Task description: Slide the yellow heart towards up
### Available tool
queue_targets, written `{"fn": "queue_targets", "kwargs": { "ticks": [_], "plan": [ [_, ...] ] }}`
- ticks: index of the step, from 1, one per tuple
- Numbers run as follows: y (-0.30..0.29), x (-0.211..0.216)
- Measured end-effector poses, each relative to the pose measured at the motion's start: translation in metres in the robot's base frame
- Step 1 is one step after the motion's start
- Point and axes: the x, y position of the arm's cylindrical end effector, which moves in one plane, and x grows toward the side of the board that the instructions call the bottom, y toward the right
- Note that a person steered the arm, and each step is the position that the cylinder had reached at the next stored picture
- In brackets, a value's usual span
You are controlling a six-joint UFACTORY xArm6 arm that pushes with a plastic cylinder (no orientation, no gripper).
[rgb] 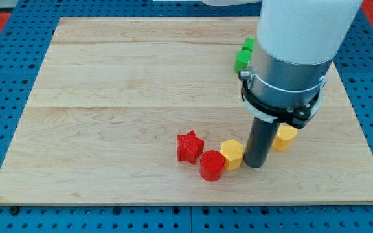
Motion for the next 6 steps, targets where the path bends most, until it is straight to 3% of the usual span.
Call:
{"fn": "queue_targets", "kwargs": {
  "ticks": [2, 3, 4, 5, 6],
  "plan": [
    [0.107, -0.016],
    [0.066, -0.038],
    [0.023, -0.031],
    [0.012, -0.033],
    [0.056, -0.053]
  ]
}}
